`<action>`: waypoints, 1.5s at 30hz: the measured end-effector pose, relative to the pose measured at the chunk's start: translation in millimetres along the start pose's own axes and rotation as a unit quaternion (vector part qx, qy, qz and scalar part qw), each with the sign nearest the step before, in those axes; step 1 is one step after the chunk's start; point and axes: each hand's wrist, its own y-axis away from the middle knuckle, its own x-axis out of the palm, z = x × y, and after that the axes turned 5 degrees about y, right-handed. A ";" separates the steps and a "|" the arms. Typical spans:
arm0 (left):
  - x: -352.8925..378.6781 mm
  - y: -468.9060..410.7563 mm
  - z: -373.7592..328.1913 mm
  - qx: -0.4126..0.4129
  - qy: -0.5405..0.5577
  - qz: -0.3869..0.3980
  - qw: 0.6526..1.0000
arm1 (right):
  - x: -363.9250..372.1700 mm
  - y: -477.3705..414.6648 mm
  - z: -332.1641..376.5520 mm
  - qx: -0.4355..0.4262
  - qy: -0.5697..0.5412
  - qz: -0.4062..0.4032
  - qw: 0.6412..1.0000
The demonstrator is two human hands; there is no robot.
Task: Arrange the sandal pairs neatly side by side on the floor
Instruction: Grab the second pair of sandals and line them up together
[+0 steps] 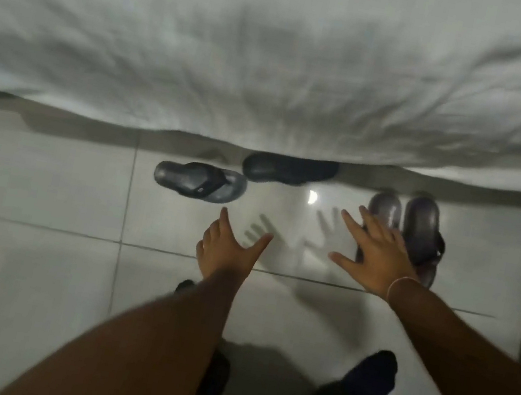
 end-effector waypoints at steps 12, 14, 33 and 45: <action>-94.0 -166.1 99.8 0.040 -0.092 0.073 0.992 | 25.7 -150.7 132.0 0.197 -0.185 -0.040 0.962; -84.8 -187.2 105.9 0.065 -0.108 0.072 0.989 | 32.5 -180.2 137.1 0.194 -0.155 -0.028 0.968; -44.2 -228.2 190.1 0.296 -0.201 0.069 0.931 | 81.3 -197.8 159.3 0.133 0.125 0.057 0.982; -77.1 -261.4 169.4 0.384 -0.295 0.132 0.865 | 111.6 -180.2 240.9 0.018 0.127 0.050 0.990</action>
